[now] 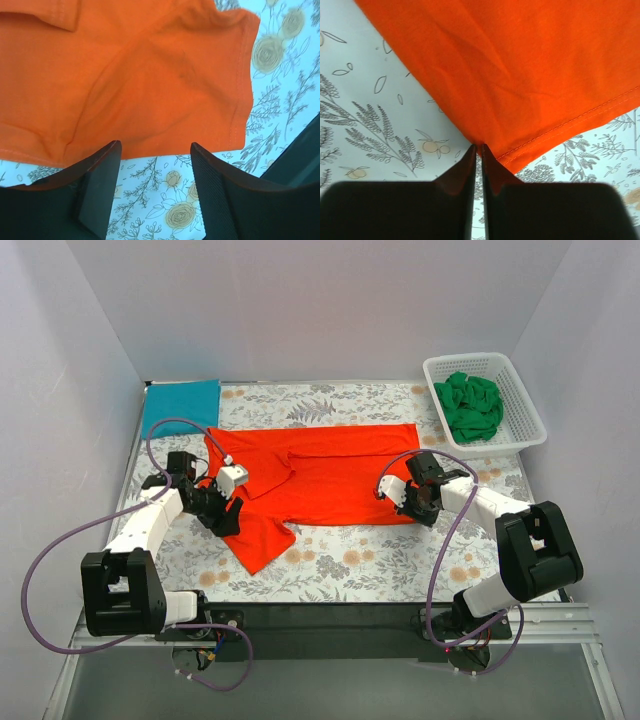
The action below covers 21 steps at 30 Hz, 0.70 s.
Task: Fold and stack the t-shirts
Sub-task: Fold the tshirt
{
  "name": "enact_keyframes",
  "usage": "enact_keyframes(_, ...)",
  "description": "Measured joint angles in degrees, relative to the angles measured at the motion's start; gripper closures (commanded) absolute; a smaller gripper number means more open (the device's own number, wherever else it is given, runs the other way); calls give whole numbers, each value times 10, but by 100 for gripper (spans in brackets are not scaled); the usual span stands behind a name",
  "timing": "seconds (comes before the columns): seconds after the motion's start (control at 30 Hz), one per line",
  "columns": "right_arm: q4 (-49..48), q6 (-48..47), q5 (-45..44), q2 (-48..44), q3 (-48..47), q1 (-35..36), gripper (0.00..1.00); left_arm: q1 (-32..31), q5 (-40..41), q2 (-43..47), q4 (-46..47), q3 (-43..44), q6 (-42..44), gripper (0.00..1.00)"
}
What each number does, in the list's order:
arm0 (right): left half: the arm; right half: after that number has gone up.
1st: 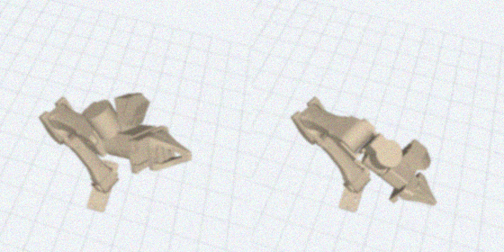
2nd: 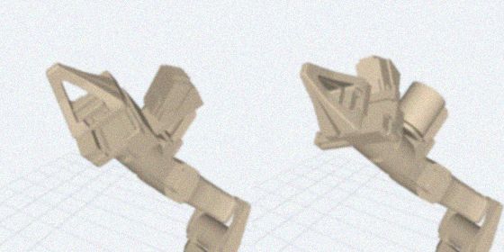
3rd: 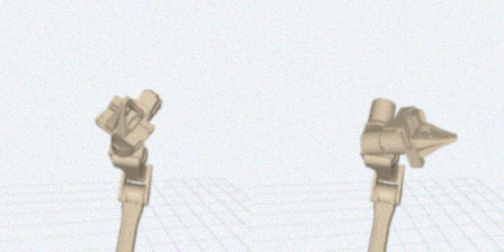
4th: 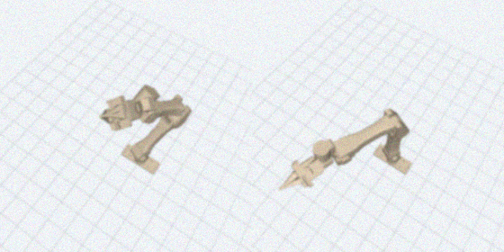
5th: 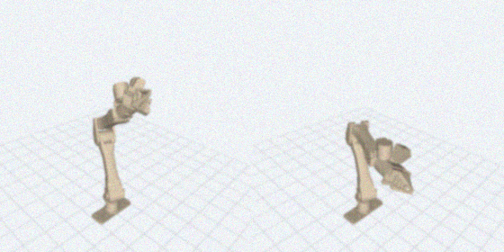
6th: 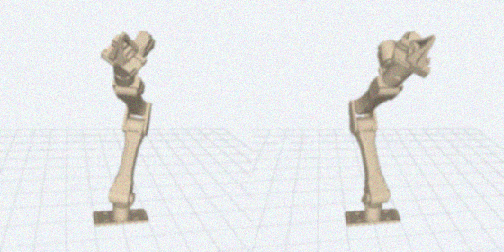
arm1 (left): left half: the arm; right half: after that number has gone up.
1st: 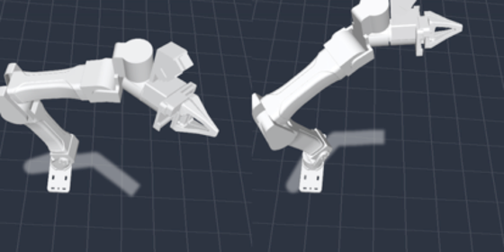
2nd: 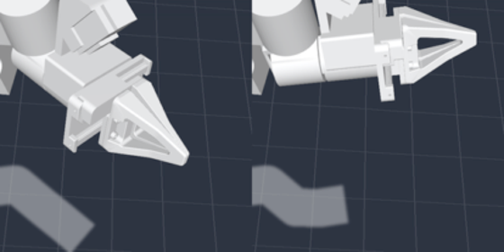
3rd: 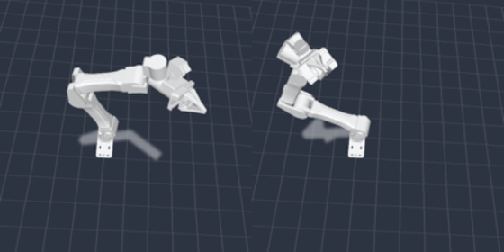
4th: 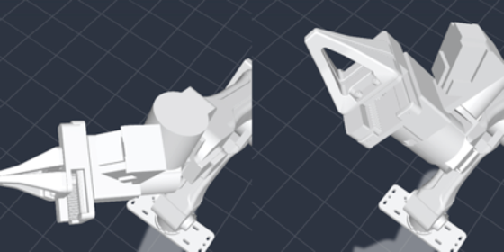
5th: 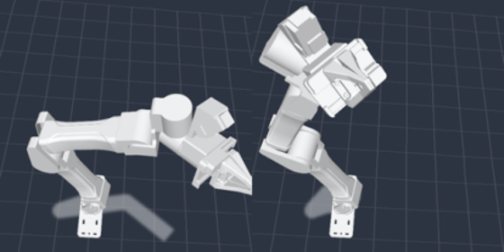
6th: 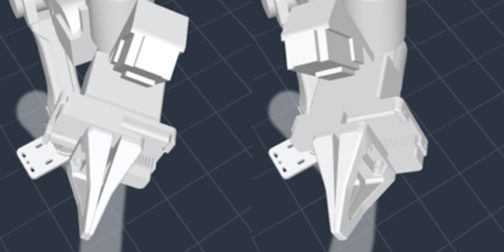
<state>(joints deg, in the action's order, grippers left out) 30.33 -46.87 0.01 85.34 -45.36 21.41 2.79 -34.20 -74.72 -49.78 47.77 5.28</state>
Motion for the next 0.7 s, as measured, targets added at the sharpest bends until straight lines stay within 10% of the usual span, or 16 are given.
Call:
enact_keyframes(0.5,-18,1,-27,10,-6,0,99,-109,148,0,89,-101,31,54)
enact_keyframes(0.7,-18,1,-27,11,-6,0,99,-127,188,14,125,-127,44,85)
